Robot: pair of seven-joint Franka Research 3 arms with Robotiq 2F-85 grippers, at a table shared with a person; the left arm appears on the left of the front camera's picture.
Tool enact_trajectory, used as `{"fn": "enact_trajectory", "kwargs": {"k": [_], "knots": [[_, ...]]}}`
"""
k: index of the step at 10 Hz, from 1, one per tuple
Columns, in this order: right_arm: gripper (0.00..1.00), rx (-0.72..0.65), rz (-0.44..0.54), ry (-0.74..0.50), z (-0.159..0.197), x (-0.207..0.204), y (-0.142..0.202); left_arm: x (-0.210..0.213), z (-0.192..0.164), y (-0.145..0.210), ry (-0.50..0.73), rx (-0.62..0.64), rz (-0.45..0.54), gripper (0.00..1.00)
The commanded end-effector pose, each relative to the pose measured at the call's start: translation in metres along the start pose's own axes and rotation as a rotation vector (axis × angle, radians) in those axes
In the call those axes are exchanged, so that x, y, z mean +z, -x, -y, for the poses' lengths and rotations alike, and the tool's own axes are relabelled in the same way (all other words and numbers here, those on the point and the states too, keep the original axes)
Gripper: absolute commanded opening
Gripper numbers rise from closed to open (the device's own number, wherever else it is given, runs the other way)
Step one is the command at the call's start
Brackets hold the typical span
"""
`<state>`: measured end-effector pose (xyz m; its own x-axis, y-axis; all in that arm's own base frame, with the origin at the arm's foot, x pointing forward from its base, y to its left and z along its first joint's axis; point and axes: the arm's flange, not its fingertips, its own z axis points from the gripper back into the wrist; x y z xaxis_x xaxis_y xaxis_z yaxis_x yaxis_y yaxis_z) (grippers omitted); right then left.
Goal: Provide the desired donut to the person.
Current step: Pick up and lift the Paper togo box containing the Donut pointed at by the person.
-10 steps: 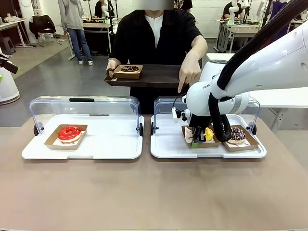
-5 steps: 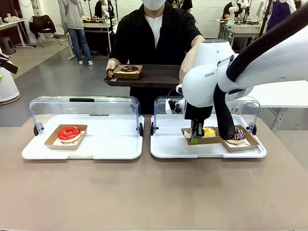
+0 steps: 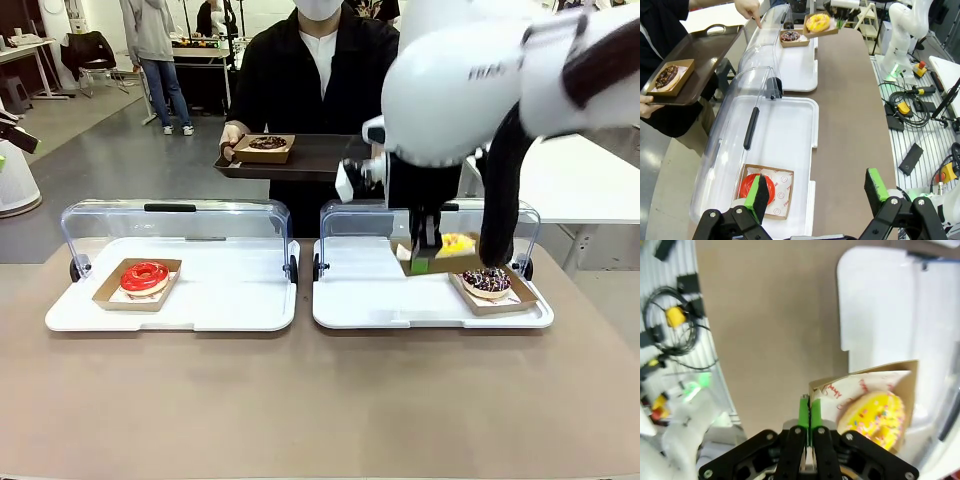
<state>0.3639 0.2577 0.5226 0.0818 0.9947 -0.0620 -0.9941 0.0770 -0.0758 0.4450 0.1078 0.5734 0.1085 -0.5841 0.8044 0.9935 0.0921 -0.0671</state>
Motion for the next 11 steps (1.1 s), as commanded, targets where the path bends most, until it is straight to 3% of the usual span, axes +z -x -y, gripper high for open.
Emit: {"fn": "enact_trajectory", "kwargs": {"k": [1, 3, 6, 9, 11], "knots": [[0.0, -0.039, -0.006, 0.055, 0.008, 0.052, -0.008, 0.0, 0.002, -0.001, 0.001, -0.001, 0.005, 1.0], [0.0, -0.076, 0.005, 0.148, 0.014, 0.103, -0.023, 0.0, 0.002, -0.001, 0.001, -0.001, 0.005, 1.0], [0.0, -0.123, 0.021, 0.161, 0.053, 0.147, -0.057, 0.0, 0.002, -0.001, 0.001, -0.001, 0.005, 1.0], [0.0, -0.155, -0.004, 0.163, 0.088, 0.137, -0.078, 0.0, 0.002, -0.001, 0.001, -0.001, 0.005, 1.0], [0.0, -0.127, 0.039, 0.158, 0.083, 0.132, -0.068, 0.0, 0.002, -0.001, 0.001, -0.001, 0.005, 1.0]]}}
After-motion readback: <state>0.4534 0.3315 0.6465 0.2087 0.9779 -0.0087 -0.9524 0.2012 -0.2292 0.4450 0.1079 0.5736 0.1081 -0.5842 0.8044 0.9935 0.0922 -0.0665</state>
